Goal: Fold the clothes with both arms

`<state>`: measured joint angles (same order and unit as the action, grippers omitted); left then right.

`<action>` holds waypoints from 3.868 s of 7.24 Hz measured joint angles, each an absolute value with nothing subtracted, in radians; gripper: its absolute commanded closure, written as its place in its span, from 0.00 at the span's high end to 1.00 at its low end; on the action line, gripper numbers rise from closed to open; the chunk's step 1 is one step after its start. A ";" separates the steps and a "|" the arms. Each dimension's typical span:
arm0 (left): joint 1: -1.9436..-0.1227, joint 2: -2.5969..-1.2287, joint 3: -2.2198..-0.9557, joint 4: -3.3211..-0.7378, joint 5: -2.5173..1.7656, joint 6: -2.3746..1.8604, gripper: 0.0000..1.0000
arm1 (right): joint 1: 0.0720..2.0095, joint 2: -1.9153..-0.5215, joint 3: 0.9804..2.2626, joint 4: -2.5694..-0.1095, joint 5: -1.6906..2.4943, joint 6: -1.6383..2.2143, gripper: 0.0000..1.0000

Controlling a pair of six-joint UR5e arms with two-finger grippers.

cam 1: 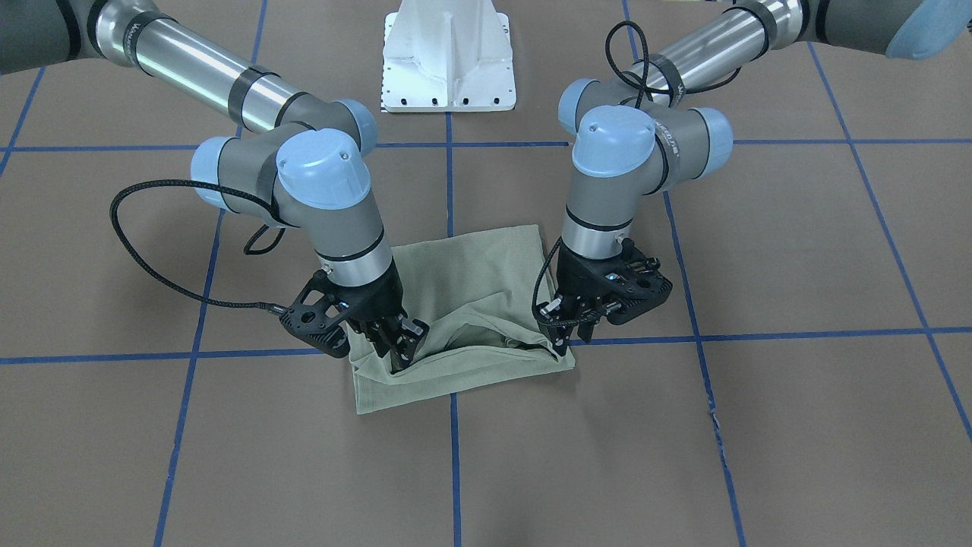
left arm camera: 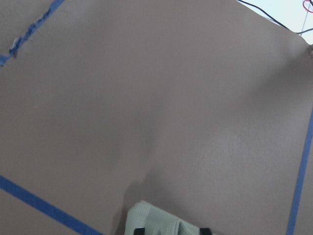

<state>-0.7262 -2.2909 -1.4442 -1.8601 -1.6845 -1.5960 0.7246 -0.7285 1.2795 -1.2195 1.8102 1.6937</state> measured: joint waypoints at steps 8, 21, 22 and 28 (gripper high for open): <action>-0.832 -2.198 -1.479 -1.863 -1.827 -1.331 0.99 | 0.670 -0.718 1.342 -1.323 1.968 1.524 1.00; -0.919 -2.101 -1.541 -1.885 -1.875 -1.233 0.99 | 0.761 -0.544 0.898 -1.218 1.871 1.086 1.00; -0.933 -2.097 -1.542 -1.892 -1.906 -1.211 0.99 | 0.789 -0.559 0.921 -1.224 1.895 1.052 1.00; -1.220 -1.829 -1.652 -1.897 -2.089 -0.583 0.99 | 1.080 -0.935 1.361 -1.498 2.117 0.599 1.00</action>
<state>-1.2196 -1.8288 -1.6525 -1.8967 -2.0890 -0.5833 1.0802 -0.9348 1.3611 -1.4976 2.1173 0.5993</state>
